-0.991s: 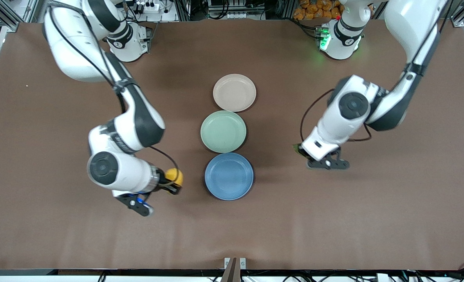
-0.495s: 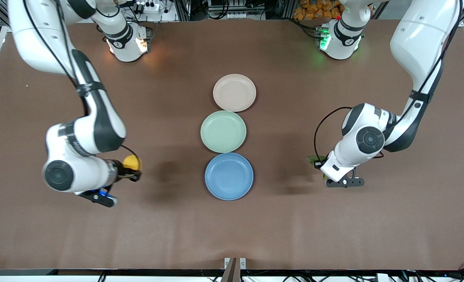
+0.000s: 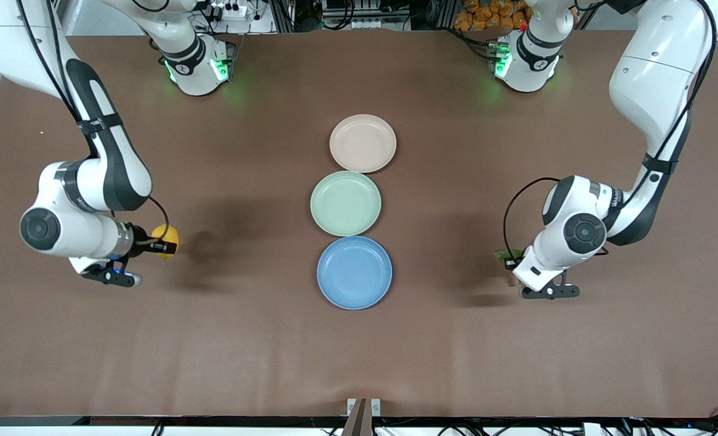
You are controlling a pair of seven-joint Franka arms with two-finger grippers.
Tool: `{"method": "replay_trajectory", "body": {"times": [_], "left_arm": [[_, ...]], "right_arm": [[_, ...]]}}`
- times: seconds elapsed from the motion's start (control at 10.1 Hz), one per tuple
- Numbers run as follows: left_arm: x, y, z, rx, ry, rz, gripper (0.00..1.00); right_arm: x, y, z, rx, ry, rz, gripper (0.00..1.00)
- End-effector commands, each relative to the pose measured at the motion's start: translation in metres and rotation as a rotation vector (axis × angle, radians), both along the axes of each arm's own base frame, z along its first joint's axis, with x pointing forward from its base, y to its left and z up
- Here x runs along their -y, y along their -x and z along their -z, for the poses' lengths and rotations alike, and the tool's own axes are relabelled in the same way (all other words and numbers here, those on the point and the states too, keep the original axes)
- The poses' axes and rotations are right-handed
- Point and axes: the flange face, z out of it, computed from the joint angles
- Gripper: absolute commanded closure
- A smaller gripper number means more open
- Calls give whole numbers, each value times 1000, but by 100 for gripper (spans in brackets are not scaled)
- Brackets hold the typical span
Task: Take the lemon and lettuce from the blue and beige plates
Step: 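Carry the lettuce and lemon outward from the plates, lowering to the table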
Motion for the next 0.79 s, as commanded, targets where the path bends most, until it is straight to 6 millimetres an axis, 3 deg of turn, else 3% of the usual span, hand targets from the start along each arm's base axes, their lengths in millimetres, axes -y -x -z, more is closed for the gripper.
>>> {"method": "replay_trajectory", "body": {"times": [0.0,0.1,0.3,0.4,0.5,0.69], "left_arm": [[-16,-9,7,24,-19,53,100],[-23,-11,11,32,-18,84,100],[-28,-14,11,47,-18,118,1],[-27,-16,8,52,-19,155,0],[-33,-28,-11,90,-19,146,0],[-47,-35,-46,113,-26,111,0]], "right_arm": [[19,30,9,23,15,-45,100],[19,32,14,19,13,-47,96],[20,36,25,0,9,-54,80],[21,37,27,-4,7,-67,60],[24,36,24,-5,1,-97,43],[32,34,12,-8,2,-103,12]]}}
